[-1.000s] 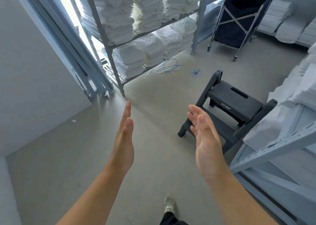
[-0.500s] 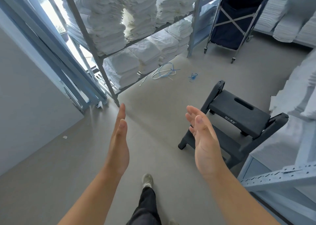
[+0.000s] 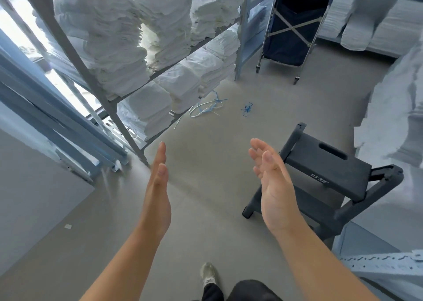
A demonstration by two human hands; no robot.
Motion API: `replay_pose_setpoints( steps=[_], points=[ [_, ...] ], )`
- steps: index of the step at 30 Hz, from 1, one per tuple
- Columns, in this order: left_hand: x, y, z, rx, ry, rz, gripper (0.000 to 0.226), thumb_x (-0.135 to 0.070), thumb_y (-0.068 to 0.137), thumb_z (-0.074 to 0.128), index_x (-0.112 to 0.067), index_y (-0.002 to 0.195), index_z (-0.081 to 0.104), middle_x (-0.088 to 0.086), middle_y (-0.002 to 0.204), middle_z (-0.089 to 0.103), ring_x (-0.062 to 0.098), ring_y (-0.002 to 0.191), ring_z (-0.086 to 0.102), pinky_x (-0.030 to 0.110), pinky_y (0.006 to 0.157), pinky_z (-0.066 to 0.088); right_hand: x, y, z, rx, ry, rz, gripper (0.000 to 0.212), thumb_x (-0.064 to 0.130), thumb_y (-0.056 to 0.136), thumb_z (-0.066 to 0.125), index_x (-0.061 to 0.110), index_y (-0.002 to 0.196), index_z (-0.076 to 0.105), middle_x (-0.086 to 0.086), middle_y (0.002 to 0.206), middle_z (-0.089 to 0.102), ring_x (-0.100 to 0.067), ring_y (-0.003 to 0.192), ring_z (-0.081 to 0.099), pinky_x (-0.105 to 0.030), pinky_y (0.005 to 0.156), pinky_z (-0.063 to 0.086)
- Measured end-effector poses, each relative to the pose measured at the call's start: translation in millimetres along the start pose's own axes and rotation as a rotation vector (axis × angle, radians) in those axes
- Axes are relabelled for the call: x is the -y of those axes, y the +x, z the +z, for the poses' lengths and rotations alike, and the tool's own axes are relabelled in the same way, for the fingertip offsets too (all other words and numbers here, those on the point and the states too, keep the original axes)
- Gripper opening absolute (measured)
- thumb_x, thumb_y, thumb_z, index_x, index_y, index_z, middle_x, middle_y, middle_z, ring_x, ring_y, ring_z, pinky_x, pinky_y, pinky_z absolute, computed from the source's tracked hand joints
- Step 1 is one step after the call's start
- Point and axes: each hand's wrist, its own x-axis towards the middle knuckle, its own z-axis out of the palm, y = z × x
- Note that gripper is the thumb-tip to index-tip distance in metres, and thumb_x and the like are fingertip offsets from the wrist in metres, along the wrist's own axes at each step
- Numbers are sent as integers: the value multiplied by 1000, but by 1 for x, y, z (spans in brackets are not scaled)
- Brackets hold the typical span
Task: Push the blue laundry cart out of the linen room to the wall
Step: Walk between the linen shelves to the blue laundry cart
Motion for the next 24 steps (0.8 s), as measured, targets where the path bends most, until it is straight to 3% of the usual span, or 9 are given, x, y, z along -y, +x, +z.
replay_pose_setpoints(
  steps=[3, 13, 19, 24],
  points=[
    [3, 28, -2, 19, -2, -20, 73, -84, 73, 42, -55, 139, 32, -35, 153, 28, -13, 144, 20, 38, 126, 8, -1, 21, 6, -35, -4, -7, 86, 88, 62, 59, 39, 132, 57, 27, 137, 57, 6, 132, 47, -38, 121, 23],
    [9, 133, 16, 113, 7, -41, 61, -72, 78, 36, -57, 137, 33, -31, 156, 27, -11, 145, 20, 39, 126, 8, -10, 104, 6, -153, -3, -8, 84, 89, 61, 58, 41, 129, 58, 28, 134, 59, 6, 132, 48, -39, 121, 23],
    [10, 202, 38, 198, 40, -42, 81, -92, 68, 44, -56, 139, 30, -32, 157, 24, -11, 145, 17, 37, 126, 8, -5, 171, -2, -209, 33, -25, 92, 90, 59, 59, 35, 133, 57, 26, 138, 57, 5, 133, 46, -35, 120, 26],
    [5, 275, 66, 221, 78, -58, 65, -72, 78, 34, -54, 141, 29, -31, 158, 24, -14, 144, 17, 38, 126, 8, 4, 239, -11, -237, 78, -16, 88, 90, 56, 60, 41, 128, 58, 27, 136, 58, 7, 131, 48, -30, 116, 27]
  ],
)
